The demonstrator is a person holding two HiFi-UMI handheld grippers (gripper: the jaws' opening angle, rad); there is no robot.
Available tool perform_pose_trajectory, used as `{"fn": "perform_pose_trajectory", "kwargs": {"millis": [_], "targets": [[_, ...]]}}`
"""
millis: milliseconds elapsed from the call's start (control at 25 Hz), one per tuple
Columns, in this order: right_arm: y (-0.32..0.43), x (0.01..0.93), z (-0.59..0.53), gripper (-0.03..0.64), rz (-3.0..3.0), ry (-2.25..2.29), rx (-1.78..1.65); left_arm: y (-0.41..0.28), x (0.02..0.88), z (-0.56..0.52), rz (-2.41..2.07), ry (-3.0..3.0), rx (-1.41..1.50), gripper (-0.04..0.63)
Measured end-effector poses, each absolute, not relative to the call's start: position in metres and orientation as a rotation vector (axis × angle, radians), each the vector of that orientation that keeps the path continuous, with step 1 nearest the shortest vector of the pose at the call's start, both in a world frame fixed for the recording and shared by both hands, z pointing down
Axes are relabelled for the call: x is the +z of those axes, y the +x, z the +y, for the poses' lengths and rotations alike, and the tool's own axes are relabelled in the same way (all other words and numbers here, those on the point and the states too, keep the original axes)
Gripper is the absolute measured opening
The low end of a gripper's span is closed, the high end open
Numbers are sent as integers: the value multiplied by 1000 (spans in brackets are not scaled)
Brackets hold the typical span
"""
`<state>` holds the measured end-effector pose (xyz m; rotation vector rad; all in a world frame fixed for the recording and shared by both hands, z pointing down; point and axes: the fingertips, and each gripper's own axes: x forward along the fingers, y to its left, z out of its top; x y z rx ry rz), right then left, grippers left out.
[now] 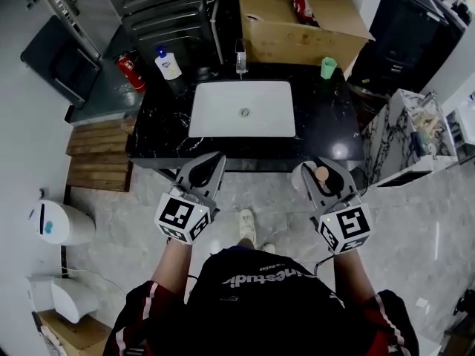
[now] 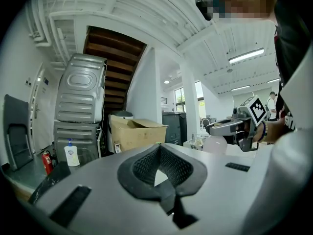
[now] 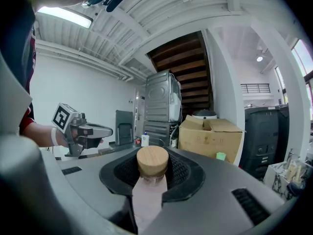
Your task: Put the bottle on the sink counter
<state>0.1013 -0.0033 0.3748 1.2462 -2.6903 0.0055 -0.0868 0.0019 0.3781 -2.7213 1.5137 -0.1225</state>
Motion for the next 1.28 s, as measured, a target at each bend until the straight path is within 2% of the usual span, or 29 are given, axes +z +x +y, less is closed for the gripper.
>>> {"fn": "perform_pose_trajectory", "kwargs": {"millis": [680, 960, 1280], "targets": [[45, 354, -152, 137, -2608, 1435, -38, -141, 369, -167, 1350, -2784, -43, 15], [55, 352, -180, 137, -2527, 1551, -33, -118, 372, -211, 1213, -2854, -18, 15], [101, 365, -205, 137, -2408, 1666, -9, -58, 385, -247, 1057, -2939, -19, 15]]}}
